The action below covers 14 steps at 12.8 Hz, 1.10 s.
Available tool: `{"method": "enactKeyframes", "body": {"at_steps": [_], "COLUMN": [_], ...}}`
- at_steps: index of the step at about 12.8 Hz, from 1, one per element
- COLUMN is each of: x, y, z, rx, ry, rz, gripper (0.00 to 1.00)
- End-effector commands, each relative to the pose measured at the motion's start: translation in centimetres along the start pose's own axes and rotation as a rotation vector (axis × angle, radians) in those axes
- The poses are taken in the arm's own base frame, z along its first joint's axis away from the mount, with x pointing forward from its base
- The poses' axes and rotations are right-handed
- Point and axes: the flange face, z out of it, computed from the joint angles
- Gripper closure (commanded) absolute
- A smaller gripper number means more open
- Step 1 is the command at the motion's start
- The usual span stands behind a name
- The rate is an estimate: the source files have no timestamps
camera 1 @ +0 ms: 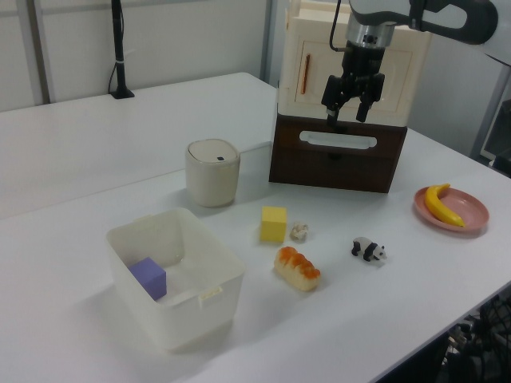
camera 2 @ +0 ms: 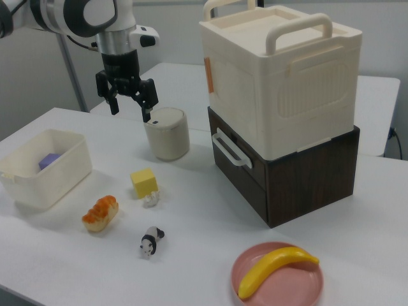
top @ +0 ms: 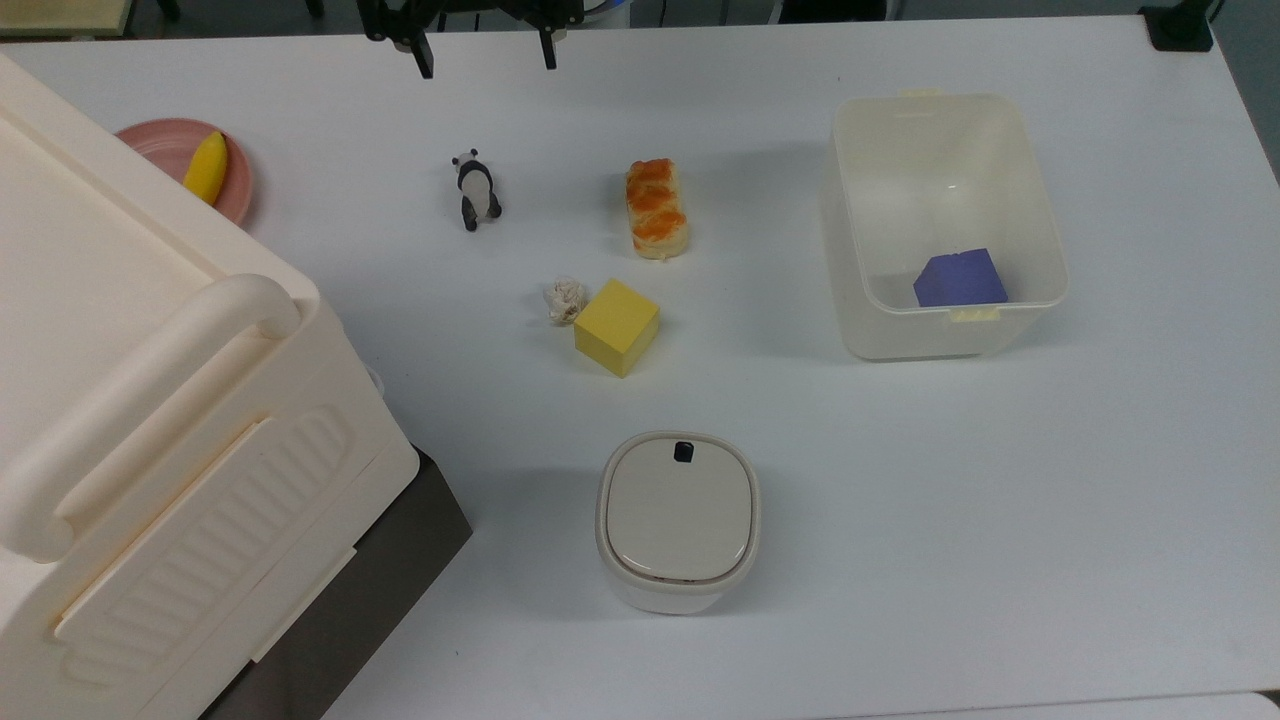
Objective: Put the bread in the basket
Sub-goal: 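Move the open gripper down toward the orange bread roll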
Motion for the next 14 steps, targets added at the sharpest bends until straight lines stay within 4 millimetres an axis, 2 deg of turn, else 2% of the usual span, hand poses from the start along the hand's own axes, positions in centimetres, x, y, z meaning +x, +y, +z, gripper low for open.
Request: {"method": "enactKeyframes", "body": {"at_steps": [1, 10, 13, 14], "x": [1.0, 0.6, -1.0, -2.0], "y": [-1.5, -1.9, -3.3, -4.9], "z": [1.0, 1.5, 3.7, 5.5], "rx": [-0.048, -0.045, -0.042, -0.042], "ry": [0.095, 0.067, 0.072, 0.092], "rz": [0.107, 0.103, 0.079, 0.049], "gripper": [0.00, 0.00, 0.00, 0.00]}}
